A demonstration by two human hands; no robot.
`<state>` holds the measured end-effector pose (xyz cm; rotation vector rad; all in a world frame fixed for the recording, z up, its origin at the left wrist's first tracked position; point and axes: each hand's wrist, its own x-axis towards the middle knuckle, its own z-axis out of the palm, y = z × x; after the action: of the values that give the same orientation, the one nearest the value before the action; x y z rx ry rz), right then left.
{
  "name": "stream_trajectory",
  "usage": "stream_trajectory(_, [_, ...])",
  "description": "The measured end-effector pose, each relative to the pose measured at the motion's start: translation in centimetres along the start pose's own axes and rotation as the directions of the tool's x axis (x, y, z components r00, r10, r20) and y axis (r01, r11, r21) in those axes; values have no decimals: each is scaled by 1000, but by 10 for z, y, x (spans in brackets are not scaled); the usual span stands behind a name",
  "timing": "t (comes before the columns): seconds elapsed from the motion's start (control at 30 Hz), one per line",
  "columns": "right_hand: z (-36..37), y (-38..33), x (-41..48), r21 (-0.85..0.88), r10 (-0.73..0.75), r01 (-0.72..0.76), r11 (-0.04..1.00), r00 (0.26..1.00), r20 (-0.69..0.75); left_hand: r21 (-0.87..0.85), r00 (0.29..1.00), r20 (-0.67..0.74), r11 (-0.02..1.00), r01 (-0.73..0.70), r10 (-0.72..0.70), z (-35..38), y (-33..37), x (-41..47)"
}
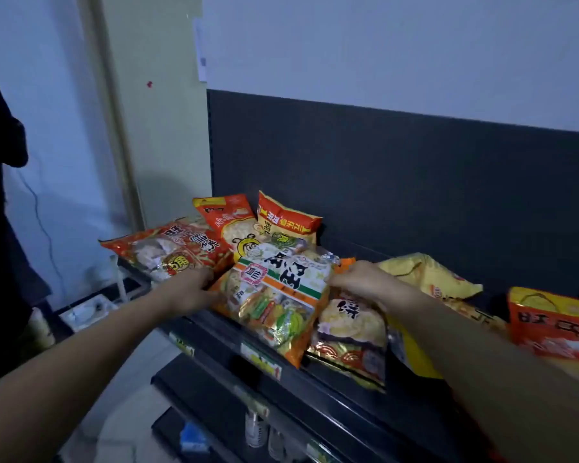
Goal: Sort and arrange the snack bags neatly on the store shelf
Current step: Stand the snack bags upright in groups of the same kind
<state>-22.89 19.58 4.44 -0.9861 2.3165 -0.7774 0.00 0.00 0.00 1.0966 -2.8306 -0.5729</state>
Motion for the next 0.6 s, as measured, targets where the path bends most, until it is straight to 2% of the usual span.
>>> stream_trajectory(0.1, [10, -11, 38, -198, -51, 19, 980, 987, -156, -54, 995, 98, 999, 1, 5, -4, -7, 27])
stream_trajectory(0.23, [12, -14, 65, -311, 43, -103, 945, 980, -193, -107, 980, 190, 994, -36, 56, -4, -6, 56])
stream_trajectory(0.33, [13, -8, 76, -521, -77, -69, 851, 964, -255, -180, 967, 252, 983, 15, 32, -1, 6, 70])
stream_trajectory(0.4, [11, -7, 86, -572, -82, -44, 819, 978, -192, -295, 963, 270, 952, 83, 0, 3, 11, 80])
stream_trajectory(0.5, [7, -5, 102, -456, 67, -85, 886, 996, -56, -480, 946, 318, 851, 216, -61, 7, 11, 91])
stream_trajectory(0.6, [7, -5, 109, -431, 87, -68, 900, 996, 25, -553, 922, 368, 770, 319, -117, 11, 14, 97])
